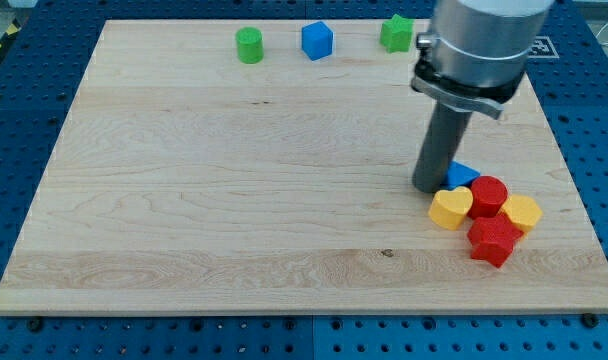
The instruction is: Move your arm to the center
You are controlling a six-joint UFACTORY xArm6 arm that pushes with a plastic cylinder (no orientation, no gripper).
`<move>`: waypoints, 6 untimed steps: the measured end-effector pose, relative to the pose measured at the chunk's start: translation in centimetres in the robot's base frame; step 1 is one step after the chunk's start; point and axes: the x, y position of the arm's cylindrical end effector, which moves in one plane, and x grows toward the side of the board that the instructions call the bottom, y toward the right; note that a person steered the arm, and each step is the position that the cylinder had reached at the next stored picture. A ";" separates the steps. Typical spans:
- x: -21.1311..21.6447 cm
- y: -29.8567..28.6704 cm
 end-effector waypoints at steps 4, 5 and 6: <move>-5.8 -9.2; -9.0 -13.2; -11.5 -17.5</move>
